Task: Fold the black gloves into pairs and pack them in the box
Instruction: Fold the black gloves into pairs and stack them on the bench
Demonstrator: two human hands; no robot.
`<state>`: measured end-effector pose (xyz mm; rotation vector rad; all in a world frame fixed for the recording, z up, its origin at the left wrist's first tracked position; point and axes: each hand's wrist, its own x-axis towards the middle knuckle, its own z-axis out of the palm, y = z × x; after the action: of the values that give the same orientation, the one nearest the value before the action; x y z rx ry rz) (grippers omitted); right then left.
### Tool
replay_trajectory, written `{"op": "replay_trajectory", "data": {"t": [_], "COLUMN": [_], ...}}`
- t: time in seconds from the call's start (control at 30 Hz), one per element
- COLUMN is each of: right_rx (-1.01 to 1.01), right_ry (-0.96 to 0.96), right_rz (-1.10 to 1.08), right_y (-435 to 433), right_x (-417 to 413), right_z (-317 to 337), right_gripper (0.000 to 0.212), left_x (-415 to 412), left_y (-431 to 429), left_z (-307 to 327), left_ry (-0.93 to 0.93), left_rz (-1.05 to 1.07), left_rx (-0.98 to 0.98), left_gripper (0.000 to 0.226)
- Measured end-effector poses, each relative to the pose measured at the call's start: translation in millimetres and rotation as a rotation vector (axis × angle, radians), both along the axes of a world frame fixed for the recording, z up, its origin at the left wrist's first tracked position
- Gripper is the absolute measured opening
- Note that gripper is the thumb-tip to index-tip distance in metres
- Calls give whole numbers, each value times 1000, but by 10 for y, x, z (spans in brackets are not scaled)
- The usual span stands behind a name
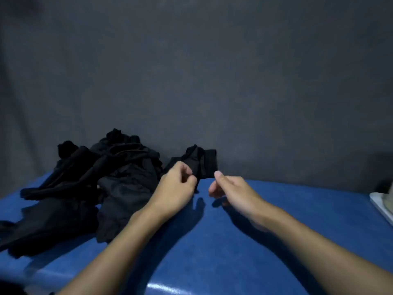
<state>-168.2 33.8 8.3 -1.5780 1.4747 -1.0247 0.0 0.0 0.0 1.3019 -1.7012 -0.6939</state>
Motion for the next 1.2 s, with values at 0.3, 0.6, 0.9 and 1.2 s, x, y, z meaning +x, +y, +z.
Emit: {"op": "replay_trajectory", "data": {"t": [0.3, 0.6, 0.9, 1.2], "right_rx": [-18, 48, -144, -121], "right_ry": [-111, -139, -290, -401], "right_rz": [-13, -38, -120, -276], "right_y": [-467, -538, -59, 471], "right_x": [244, 292, 117, -361], "right_z": [-137, -111, 80, -134], "right_gripper": [41, 54, 40, 32], "left_x": [-42, -10, -109, -370], "left_y": [-144, -159, 106, 469], "left_z": [-230, -114, 60, 88], "left_ry": [-269, -29, 415, 784], "left_rz": [-3, -31, -68, -219], "left_rx": [74, 69, -124, 57], "left_gripper": [49, 47, 25, 24]}}
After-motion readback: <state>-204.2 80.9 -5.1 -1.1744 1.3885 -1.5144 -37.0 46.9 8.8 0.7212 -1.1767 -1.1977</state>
